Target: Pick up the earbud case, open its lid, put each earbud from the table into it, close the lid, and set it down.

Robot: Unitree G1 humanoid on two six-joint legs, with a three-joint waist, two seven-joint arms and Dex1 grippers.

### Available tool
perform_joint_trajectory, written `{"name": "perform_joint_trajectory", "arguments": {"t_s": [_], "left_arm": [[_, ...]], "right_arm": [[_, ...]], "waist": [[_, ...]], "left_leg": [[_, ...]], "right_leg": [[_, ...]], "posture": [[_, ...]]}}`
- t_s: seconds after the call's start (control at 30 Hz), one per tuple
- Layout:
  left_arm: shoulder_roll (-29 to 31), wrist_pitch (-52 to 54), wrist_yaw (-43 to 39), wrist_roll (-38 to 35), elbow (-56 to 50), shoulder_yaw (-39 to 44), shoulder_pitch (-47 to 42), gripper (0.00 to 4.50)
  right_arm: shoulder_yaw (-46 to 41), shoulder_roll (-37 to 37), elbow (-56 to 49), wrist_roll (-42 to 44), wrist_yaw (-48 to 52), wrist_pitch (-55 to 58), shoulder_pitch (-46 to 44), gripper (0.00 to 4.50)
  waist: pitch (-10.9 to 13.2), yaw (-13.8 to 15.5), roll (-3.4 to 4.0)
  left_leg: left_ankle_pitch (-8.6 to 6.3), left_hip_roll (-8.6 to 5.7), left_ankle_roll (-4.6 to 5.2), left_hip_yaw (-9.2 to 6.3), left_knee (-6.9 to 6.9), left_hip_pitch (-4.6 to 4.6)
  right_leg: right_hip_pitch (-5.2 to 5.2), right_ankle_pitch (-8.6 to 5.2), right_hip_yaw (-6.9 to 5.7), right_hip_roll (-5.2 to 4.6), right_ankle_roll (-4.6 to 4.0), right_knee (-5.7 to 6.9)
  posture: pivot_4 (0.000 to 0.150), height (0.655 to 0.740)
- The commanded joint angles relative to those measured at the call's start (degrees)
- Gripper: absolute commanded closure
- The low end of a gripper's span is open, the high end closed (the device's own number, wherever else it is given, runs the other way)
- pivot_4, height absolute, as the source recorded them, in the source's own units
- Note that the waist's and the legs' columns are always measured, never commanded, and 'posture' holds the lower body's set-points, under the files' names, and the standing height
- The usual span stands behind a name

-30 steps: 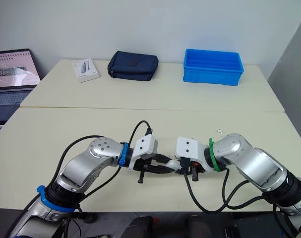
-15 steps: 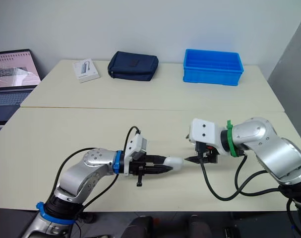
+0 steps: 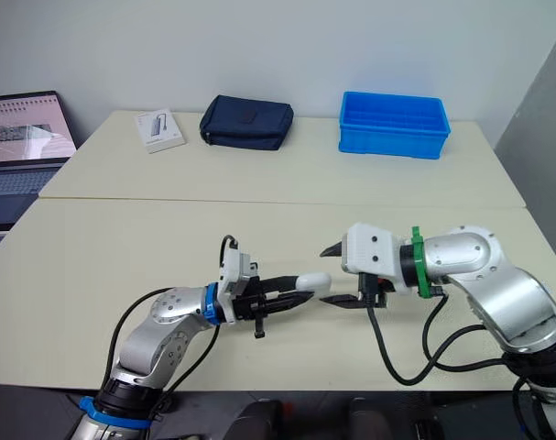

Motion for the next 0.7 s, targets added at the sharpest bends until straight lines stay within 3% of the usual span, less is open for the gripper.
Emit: {"name": "perform_joint_trajectory", "arguments": {"t_s": [0.03, 0.7], "left_arm": [[-0.12, -1.02, -0.3, -0.26, -2.0, -0.72, -0.82, 3.71], [0.84, -3.27, -2.08, 0.34, -0.04, -0.68, -0.77, 3.71]], "right_arm": [[0.38, 0.71, 1.14, -2.45, -0.94, -1.12, -2.12, 0.88], [-4.67, 3.26, 3.23, -0.27, -2.14, 3.98, -5.14, 0.88]], "waist": [[0.0, 0.0, 0.0], [0.0, -0.01, 0.0]], "left_leg": [[0.0, 0.0, 0.0, 0.0, 0.0, 0.0], [0.0, 0.0, 0.0, 0.0, 0.0, 0.0]], "right_leg": [[0.0, 0.0, 0.0, 0.0, 0.0, 0.0], [0.0, 0.0, -0.01, 0.0, 0.0, 0.0]], "posture": [[0.15, 0.74], [0.15, 0.74]]}}
